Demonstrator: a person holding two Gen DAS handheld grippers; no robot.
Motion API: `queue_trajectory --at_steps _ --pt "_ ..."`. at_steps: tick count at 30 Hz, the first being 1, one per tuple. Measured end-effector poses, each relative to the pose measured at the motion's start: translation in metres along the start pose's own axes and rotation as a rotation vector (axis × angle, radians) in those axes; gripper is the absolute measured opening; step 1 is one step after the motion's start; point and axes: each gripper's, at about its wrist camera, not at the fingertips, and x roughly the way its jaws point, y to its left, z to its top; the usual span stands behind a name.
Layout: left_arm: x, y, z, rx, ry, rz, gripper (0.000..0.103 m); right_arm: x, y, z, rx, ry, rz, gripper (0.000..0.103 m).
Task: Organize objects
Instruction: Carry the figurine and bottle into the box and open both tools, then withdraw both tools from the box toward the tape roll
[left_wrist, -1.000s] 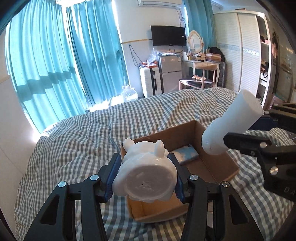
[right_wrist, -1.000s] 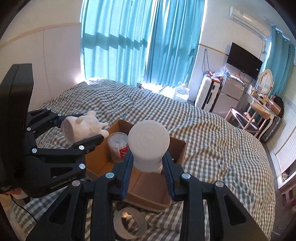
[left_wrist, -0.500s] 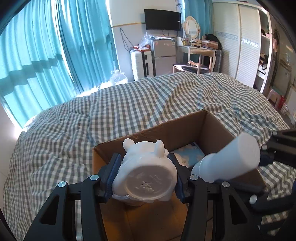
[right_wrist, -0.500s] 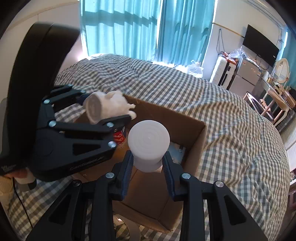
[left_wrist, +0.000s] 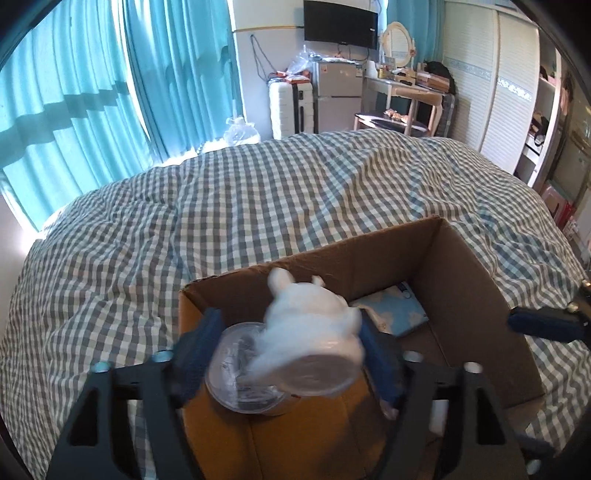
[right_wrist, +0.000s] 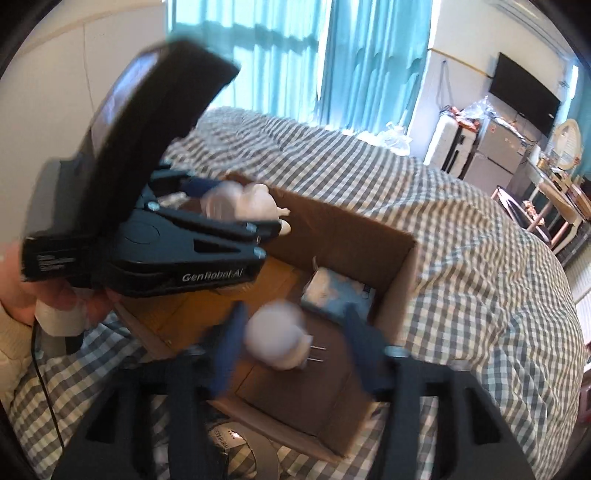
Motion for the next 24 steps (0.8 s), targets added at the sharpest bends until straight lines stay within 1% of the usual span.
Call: queue_trajectory --at_steps 1,2,4,8,11,15,17,18,24 --pt "-0.003 0.000 0.000 0.000 -0.010 0.009 0.089 -0.005 -0.001 -0.001 0.012 -0.010 -0.002 0.063" --pt "-0.007 -0.001 -0.001 0.002 -0.017 0.018 0.090 -0.012 -0.003 -0.002 0.024 -0.017 -0.004 0.063" --pt "-0.016 -0.002 -0.003 0.008 -0.015 0.036 0.091 -0.026 0.000 -0.005 0.039 -0.031 -0.019 0.063" --pt "-0.040 -0.008 -0.007 0.020 -0.043 0.032 0.091 -0.057 -0.004 -0.007 0.071 -0.072 -0.052 0.064" --pt "-0.066 -0.014 -0.009 0.028 -0.078 0.028 0.091 -0.083 -0.002 -0.012 0.094 -0.103 -0.066 0.070" --pt "-0.106 -0.013 -0.012 0.023 -0.137 0.018 0.091 -0.117 0.004 -0.017 0.100 -0.135 -0.102 0.070" --pt "-0.123 -0.013 -0.012 0.016 -0.160 0.014 0.094 -0.133 0.010 -0.020 0.100 -0.151 -0.112 0.071" --pt "-0.132 -0.012 -0.014 0.009 -0.175 0.018 0.096 -0.139 0.013 -0.022 0.102 -0.157 -0.116 0.071" --pt "-0.178 -0.007 -0.028 -0.010 -0.237 0.042 0.098 -0.168 0.028 -0.035 0.115 -0.188 -0.125 0.072"
